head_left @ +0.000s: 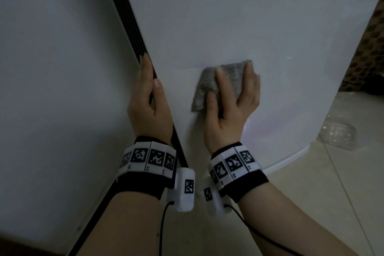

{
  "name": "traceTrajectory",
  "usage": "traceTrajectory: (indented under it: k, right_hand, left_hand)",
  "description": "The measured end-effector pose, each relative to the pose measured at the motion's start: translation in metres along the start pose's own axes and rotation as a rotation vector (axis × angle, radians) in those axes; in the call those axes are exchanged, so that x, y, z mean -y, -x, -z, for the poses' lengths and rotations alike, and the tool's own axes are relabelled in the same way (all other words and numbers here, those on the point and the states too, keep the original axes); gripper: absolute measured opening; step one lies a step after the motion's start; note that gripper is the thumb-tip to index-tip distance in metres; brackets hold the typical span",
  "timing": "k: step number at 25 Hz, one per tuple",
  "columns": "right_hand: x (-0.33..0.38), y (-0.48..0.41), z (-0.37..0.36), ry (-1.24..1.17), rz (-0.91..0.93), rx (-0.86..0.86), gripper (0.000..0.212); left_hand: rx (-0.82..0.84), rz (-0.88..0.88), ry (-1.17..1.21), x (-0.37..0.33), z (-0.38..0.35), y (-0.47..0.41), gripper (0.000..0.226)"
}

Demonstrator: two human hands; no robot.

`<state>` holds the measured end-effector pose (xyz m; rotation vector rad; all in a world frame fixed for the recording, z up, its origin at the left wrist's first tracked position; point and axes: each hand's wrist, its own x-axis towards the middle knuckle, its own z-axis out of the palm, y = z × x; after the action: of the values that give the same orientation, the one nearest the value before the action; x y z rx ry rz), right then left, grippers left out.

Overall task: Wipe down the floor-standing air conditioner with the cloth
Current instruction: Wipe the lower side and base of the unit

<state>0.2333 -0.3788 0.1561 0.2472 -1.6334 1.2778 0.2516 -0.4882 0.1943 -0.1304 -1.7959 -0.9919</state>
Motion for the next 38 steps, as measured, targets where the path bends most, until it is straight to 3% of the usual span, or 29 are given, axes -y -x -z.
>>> traceTrajectory:
  k: [3,7,11,15,20,26,30,34,38]
  right_hand:
    - [-0.004,0.0,0.001,-0.006,0.071,0.018,0.033]
    - [0.003,-0.006,-0.002,-0.026,-0.049,-0.059,0.034]
    - [0.009,0.012,-0.01,0.012,0.153,0.053,0.03]
    - [0.005,0.008,-0.01,0.001,0.096,0.008,0.032]
    - [0.007,0.024,-0.016,0.013,0.233,0.118,0.027]
    - [0.017,0.008,-0.018,-0.033,0.082,0.012,0.03]
    - [0.022,-0.003,-0.015,0.02,0.264,0.111,0.026]
    - [0.03,-0.024,-0.015,0.003,0.175,0.024,0.026]
    - [0.033,-0.024,-0.014,0.038,0.29,0.127,0.027]
  left_hand:
    - [0.019,-0.01,-0.002,0.005,0.002,0.002,0.042]
    - [0.04,-0.058,0.004,0.01,0.005,0.001,0.041]
    - [0.082,-0.079,-0.022,0.02,0.009,0.007,0.044]
    - [0.097,-0.083,-0.015,0.024,0.012,0.006,0.045]
    - [0.101,-0.114,-0.04,0.024,0.014,0.004,0.045]
    - [0.074,-0.11,-0.036,0.014,0.015,-0.002,0.046]
    - [0.086,-0.091,0.013,0.009,0.016,-0.005,0.05]
    - [0.087,-0.086,0.041,0.004,0.014,-0.006,0.051]
    - [0.095,-0.089,0.064,0.001,0.015,-0.01,0.052]
